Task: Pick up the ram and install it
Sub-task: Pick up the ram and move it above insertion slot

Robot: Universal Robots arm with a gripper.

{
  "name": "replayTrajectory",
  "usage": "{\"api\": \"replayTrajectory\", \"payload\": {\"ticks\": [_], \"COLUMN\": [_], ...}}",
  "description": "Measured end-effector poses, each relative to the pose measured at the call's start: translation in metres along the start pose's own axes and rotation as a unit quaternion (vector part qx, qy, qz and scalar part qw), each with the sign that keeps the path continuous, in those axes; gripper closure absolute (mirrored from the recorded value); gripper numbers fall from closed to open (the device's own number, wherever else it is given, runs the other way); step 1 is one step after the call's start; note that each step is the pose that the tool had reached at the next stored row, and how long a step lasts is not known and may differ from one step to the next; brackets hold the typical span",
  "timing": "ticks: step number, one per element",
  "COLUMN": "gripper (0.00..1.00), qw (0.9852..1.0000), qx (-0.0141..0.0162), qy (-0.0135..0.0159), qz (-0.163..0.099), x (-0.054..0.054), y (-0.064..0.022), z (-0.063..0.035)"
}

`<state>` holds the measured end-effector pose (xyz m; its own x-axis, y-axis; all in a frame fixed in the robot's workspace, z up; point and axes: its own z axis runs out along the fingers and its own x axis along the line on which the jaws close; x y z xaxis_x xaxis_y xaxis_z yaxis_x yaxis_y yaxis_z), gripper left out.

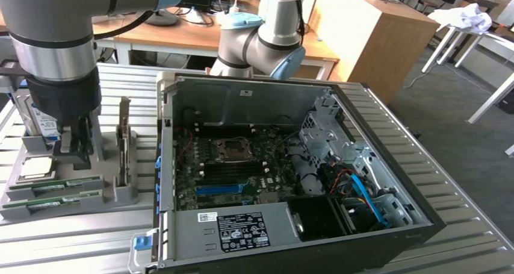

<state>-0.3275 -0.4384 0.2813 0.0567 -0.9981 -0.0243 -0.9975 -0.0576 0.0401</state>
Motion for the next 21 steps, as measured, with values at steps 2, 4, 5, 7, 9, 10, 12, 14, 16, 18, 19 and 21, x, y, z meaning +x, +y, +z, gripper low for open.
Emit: {"api": "replayTrajectory", "payload": {"ticks": [2, 4, 5, 7, 9, 10, 12, 14, 16, 18, 19, 21], "gripper": [0.64, 0.64, 0.64, 0.64, 0.64, 0.64, 0.64, 0.64, 0.64, 0.64, 0.64, 0.64], "qw": [1.0000, 1.0000, 1.0000, 1.0000, 1.0000, 1.0000, 1.0000, 1.0000, 1.0000, 1.0000, 1.0000, 1.0000], "qx": [0.0001, 0.0002, 0.0000, 0.0000, 0.0005, 0.0007, 0.0012, 0.0015, 0.0014, 0.0014, 0.0013, 0.0014], "qy": [-0.0001, -0.0002, 0.0000, 0.0008, 0.0022, 0.0030, 0.0031, 0.0030, 0.0029, 0.0030, 0.0030, 0.0026], "qz": [-0.001, -0.001, -0.001, -0.001, -0.001, -0.002, -0.002, -0.002, -0.002, -0.002, -0.002, -0.002], "x": [0.000, 0.000, 0.000, 0.000, 0.000, -0.001, -0.001, -0.001, -0.001, -0.001, -0.001, -0.001], "y": [0.0000, -0.0001, -0.0001, -0.0002, 0.0002, 0.0005, 0.0008, 0.0009, 0.0010, 0.0010, 0.0011, 0.0053], "z": [0.0005, 0.0024, 0.0029, 0.0026, -0.0031, -0.0063, -0.0084, -0.0084, -0.0084, -0.0085, -0.0086, -0.0084]}}
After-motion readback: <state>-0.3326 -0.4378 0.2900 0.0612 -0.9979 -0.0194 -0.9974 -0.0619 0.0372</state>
